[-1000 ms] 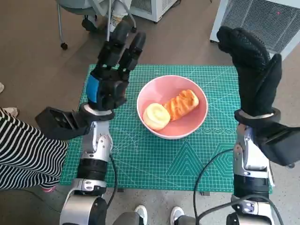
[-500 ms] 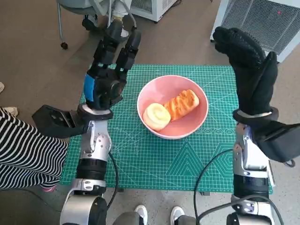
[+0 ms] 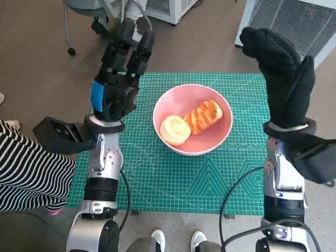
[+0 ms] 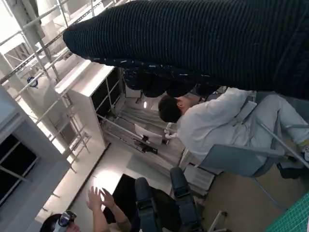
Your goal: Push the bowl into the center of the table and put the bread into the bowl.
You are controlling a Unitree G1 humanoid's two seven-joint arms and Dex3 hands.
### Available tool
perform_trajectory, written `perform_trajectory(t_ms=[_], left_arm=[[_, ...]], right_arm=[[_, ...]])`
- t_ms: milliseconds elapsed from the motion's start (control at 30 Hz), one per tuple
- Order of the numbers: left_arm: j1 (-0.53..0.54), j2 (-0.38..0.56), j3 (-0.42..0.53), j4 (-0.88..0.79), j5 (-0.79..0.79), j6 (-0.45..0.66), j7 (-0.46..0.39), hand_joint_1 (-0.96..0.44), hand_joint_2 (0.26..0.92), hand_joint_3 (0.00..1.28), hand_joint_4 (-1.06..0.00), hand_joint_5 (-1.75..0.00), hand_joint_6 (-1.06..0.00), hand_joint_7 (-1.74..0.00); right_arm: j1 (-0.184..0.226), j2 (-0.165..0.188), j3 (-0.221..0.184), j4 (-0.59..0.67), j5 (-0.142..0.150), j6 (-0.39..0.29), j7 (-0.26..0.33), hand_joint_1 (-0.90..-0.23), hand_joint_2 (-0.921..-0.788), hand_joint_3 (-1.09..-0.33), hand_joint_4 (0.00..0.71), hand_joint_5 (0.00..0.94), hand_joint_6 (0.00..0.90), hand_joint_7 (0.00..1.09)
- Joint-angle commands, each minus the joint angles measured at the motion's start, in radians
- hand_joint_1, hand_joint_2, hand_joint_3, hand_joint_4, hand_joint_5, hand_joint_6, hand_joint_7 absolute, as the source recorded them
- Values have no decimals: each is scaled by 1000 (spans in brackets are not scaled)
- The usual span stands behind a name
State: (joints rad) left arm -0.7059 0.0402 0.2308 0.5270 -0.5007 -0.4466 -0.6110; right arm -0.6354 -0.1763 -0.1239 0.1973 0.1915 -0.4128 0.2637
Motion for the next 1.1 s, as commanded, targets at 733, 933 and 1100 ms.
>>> perform_trajectory(t_ms=[733, 933, 1100], left_arm=[[18, 7, -1, 4, 100, -105, 70, -197, 921, 85, -263, -25, -306, -119], [19, 5, -1, -1, 90, -96, 67, -178, 921, 84, -276, -26, -319, -124], [21, 2, -2, -3, 82, -90, 59, -173, 921, 84, -293, -30, -337, -134]], right_arm=[[14, 9, 7, 53, 12, -19, 8, -719, -921, -727, 201, 1, 109, 396], [18, 14, 8, 49, 15, -19, 6, -719, -921, -727, 201, 1, 109, 395], [22, 17, 7, 49, 17, -22, 6, -719, -921, -727, 202, 1, 111, 395]])
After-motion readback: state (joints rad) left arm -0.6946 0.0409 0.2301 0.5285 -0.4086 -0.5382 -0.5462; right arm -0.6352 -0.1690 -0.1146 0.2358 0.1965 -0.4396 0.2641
